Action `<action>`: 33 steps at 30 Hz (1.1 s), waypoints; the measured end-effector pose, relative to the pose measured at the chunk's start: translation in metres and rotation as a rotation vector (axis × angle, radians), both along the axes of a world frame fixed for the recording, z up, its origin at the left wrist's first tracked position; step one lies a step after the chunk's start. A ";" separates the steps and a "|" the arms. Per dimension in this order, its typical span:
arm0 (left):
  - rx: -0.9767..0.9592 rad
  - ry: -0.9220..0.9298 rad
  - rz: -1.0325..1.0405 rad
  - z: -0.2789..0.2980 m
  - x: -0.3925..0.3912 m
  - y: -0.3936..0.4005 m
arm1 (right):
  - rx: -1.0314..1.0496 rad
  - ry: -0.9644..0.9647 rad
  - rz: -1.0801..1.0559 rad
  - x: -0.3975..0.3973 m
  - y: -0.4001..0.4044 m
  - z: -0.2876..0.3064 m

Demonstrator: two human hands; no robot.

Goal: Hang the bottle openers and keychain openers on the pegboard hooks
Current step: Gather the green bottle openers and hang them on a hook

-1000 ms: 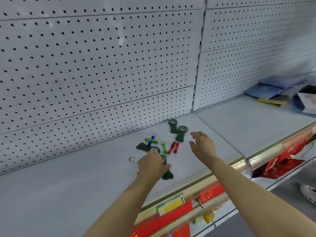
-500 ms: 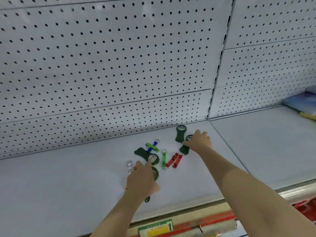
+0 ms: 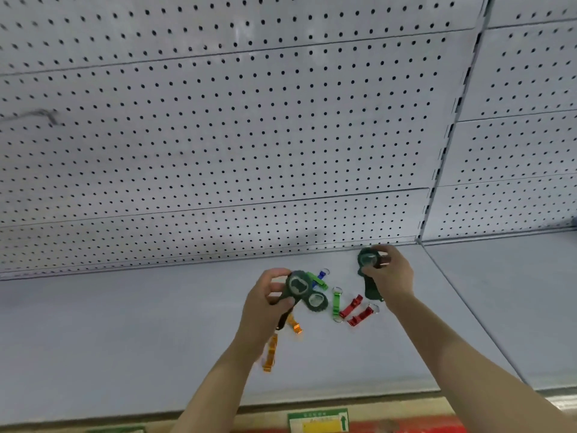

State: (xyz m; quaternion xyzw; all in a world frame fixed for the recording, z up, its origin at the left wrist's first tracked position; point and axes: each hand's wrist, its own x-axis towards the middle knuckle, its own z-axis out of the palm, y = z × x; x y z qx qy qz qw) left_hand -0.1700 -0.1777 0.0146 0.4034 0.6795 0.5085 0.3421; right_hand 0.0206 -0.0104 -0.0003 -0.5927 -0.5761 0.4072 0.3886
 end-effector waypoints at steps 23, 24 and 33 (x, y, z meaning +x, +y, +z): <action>0.428 -0.162 0.224 0.120 -0.211 -0.189 | 0.238 0.475 0.316 -0.264 -0.276 0.137; 0.444 -0.163 0.236 0.126 -0.218 -0.196 | 0.248 0.479 0.325 -0.270 -0.284 0.144; 0.597 -0.140 0.380 0.145 -0.254 -0.268 | 0.347 0.563 0.484 -0.324 -0.348 0.174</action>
